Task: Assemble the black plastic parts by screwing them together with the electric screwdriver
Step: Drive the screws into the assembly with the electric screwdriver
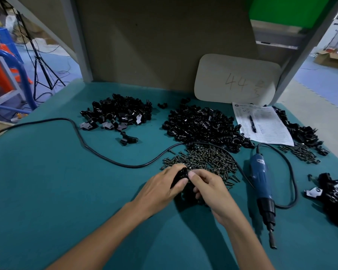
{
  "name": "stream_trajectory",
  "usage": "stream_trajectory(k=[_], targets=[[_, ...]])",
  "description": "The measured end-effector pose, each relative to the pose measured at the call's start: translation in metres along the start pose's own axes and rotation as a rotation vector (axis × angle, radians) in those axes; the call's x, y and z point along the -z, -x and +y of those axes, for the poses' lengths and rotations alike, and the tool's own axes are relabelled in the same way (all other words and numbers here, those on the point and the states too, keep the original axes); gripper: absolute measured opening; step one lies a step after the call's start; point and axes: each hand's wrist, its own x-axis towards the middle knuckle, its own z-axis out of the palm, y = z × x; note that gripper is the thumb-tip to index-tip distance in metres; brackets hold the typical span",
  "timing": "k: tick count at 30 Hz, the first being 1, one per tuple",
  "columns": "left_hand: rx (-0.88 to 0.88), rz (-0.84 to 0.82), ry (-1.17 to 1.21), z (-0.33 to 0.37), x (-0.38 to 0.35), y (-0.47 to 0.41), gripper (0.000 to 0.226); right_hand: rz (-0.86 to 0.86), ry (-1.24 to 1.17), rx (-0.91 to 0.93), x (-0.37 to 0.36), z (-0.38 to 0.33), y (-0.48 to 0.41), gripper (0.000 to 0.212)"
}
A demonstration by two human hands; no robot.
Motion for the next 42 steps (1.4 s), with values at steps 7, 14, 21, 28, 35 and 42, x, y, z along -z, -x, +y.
stream_trajectory(k=[7,14,21,28,35,42], targets=[[-0.065,0.099,0.126,0.028,0.017,-0.003,0.045,0.000,-0.282,-0.019,0.004,-0.030,0.012,0.025],[-0.202,0.286,0.297,0.086,0.065,-0.010,0.027,-0.018,-0.388,0.140,0.016,-0.092,0.031,0.025],[-0.298,0.360,0.394,0.131,0.102,-0.010,0.041,0.009,-0.410,0.308,0.019,-0.143,0.055,0.021],[-0.401,0.326,0.363,0.160,0.128,-0.004,0.042,0.028,-0.376,0.432,0.021,-0.169,0.075,0.025],[-0.459,0.324,0.405,0.174,0.137,0.005,0.034,0.038,-0.332,0.484,0.021,-0.176,0.085,0.028],[-0.453,0.326,0.414,0.178,0.138,0.008,0.033,0.023,-0.335,0.497,0.021,-0.176,0.087,0.028]])
